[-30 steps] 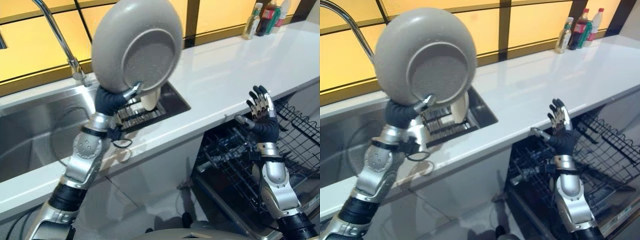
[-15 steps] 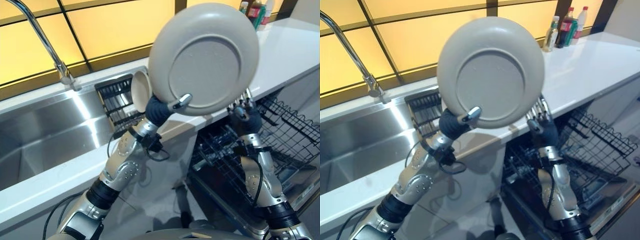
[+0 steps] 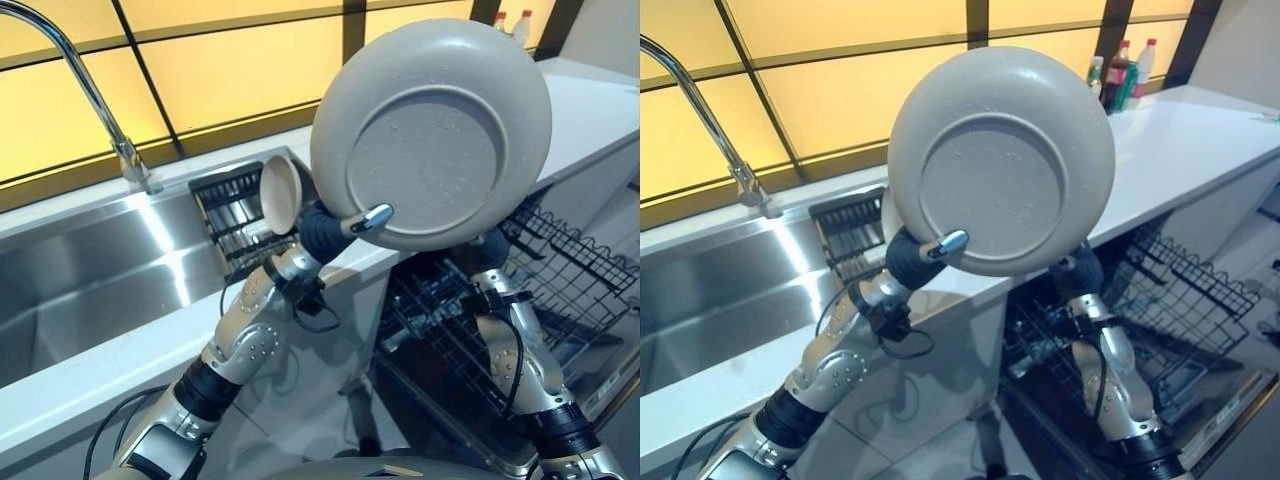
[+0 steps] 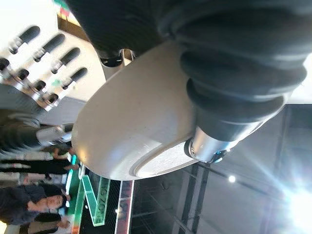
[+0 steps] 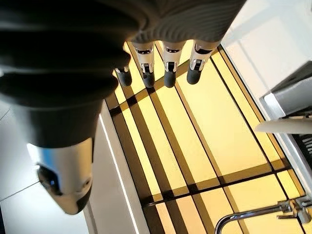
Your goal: Pick up plates and place into dishwasher.
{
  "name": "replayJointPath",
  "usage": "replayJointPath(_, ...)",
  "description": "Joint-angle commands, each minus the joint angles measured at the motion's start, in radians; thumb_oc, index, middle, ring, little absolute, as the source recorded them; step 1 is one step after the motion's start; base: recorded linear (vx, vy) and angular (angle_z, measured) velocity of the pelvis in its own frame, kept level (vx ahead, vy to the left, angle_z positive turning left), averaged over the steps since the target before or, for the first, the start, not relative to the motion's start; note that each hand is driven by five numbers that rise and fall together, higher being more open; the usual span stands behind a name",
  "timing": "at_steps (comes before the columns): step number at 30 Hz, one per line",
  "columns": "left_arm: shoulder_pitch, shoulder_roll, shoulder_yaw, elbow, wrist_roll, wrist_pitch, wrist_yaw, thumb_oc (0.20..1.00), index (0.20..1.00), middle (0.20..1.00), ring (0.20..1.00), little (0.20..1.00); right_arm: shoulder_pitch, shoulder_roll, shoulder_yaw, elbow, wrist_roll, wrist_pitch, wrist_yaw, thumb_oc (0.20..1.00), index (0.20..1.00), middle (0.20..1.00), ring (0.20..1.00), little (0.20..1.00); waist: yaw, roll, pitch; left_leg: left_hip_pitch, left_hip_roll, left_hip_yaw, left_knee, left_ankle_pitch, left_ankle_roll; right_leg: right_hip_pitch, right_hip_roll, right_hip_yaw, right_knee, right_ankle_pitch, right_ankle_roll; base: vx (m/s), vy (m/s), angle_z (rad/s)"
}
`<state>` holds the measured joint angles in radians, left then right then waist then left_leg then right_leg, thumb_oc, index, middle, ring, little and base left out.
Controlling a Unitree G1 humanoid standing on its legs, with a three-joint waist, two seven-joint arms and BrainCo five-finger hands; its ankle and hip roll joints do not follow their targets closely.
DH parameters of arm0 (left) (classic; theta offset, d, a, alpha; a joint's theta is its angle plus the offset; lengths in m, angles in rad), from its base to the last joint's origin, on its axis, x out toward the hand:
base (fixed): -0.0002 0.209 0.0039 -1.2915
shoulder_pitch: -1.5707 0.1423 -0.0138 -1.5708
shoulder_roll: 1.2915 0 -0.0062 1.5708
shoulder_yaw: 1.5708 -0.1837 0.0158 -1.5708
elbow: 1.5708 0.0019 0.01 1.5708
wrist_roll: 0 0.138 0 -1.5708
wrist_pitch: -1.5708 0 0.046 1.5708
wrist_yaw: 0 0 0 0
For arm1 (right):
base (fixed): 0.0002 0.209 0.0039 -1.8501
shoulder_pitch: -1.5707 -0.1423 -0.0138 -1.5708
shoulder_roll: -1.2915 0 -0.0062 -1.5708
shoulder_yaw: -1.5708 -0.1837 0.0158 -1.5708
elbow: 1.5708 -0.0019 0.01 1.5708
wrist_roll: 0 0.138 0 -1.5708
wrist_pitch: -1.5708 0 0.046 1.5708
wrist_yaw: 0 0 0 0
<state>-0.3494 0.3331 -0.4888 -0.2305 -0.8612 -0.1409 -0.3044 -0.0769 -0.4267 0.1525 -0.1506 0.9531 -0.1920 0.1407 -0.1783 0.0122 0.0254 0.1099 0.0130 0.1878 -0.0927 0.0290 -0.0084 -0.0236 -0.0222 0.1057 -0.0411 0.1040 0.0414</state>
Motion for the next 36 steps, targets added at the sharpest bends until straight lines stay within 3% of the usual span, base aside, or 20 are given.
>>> replayJointPath(1, -0.025, 0.001, 0.032, 0.074, 0.04, -0.056, 0.04, 0.2, 0.2, 0.2, 0.2, 0.2, -0.099, 0.011, -0.009, -0.055, 0.035, -0.024, 0.057, 1.0, 1.0, 1.0, 1.0, 1.0, -0.001, -0.015, -0.014, -0.03, -0.003, -0.031, 0.005, -0.05, 0.044, 0.006, -0.042, -0.024, 0.072, -0.062, 0.076, 0.0, 0.0, 0.0)
replayJointPath(8, -0.001, -0.023, 0.138, 0.079, -0.129, -0.169, 0.045, 0.2, 0.2, 0.2, 0.2, 0.2, -0.041, 0.029, -0.049, 0.005, 0.033, -0.018, 0.058, 1.0, 1.0, 1.0, 1.0, 1.0, 0.006, -0.026, -0.025, -0.039, 0.001, -0.038, 0.005, -0.043, 0.037, 0.006, -0.045, -0.036, 0.065, -0.057, 0.075, 0.0, 0.0, 0.0)
replayJointPath(14, 0.005, -0.044, 0.192, 0.026, -0.13, -0.24, 0.098, 0.2, 0.2, 0.2, 0.2, 0.2, -0.004, 0.084, -0.046, 0.011, 0.1, -0.053, 0.086, 1.0, 1.0, 1.0, 1.0, 1.0, 0.005, -0.023, -0.018, -0.04, -0.001, -0.039, 0.005, -0.04, 0.041, 0.003, -0.046, -0.039, 0.07, -0.059, 0.072, -0.01, -0.003, 0.0)
replayJointPath(20, 0.009, -0.068, 0.201, 0.043, -0.134, -0.226, 0.129, 0.2, 0.2, 0.2, 0.2, 0.2, -0.005, 0.12, -0.036, -0.04, 0.146, -0.038, 0.142, 1.0, 1.0, 1.0, 1.0, 1.0, 0.005, -0.02, -0.018, -0.036, -0.001, -0.042, 0.005, -0.039, 0.038, 0.009, -0.048, -0.04, 0.069, -0.06, 0.072, 0.0, 0.0, 0.0)
replayJointPath(26, 0.021, -0.09, 0.17, 0.067, -0.131, -0.191, 0.099, 0.2, 0.2, 0.2, 0.2, 0.2, -0.013, 0.119, -0.003, -0.072, 0.166, 0.023, 0.222, 1.0, 1.0, 1.0, 1.0, 1.0, 0.009, -0.021, -0.02, -0.04, -0.001, -0.044, 0.005, -0.038, 0.038, 0.007, -0.048, -0.042, 0.07, -0.063, 0.072, 0.0, 0.0, 0.0)
replayJointPath(36, -0.003, -0.108, 0.069, 0.109, -0.149, -0.144, 0.035, 0.2, 0.2, 0.2, 0.2, 0.2, -0.1, 0.108, 0.061, -0.102, 0.202, 0.083, 0.202, 1.0, 1.0, 1.0, 1.0, 1.0, 0.012, -0.028, -0.021, -0.041, 0.002, -0.037, 0.005, -0.035, 0.037, 0.009, -0.045, -0.043, 0.065, -0.058, 0.07, 0.0, 0.0, 0.0)
